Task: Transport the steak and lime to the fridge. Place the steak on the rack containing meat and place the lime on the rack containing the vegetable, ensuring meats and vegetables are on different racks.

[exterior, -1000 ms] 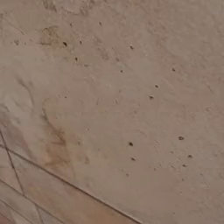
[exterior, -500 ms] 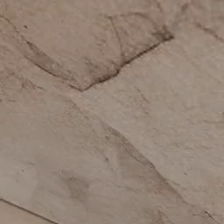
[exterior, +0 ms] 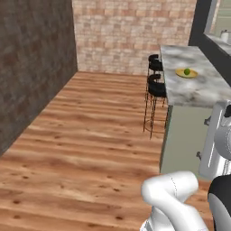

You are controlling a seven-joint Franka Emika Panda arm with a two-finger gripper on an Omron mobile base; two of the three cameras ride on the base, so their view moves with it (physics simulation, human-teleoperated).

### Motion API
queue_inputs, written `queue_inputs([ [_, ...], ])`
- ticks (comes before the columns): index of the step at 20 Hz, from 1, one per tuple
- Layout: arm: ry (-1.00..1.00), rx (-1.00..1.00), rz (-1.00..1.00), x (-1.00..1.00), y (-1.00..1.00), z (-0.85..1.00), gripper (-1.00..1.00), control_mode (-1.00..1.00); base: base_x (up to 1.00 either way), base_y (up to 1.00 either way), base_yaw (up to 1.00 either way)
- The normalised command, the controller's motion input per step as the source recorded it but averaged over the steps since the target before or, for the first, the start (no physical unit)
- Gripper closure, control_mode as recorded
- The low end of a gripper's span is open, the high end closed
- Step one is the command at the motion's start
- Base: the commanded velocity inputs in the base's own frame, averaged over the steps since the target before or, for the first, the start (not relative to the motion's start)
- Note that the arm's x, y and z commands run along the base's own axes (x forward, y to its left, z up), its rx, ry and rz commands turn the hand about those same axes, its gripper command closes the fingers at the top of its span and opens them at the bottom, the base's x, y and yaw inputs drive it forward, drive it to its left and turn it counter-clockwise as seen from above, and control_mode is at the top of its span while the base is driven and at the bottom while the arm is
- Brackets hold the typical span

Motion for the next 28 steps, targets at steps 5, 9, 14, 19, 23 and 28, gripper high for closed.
queue_inputs([
  [5,0.00,0.00,0.00,0.00,0.00,0.00,-1.00,1.00,1.00,1.00,-0.38],
  [9,0.00,0.00,0.00,0.00,0.00,0.00,-1.00,1.00,1.00,1.00,-0.38],
  [14,0.00,0.00,0.00,0.00,0.00,0.00,-1.00,1.00,1.00,1.00,-0.39],
  [19,0.00,0.00,0.00,0.00,0.00,0.00,-1.00,1.00,1.00,0.99,-0.43],
  [23,0.00,0.00,0.00,0.00,0.00,0.00,-1.00,1.00,1.00,0.88,-0.52],
  [28,0.00,0.00,0.00,0.00,0.00,0.00,-1.00,1.00,0.99,0.80,-0.61],
])
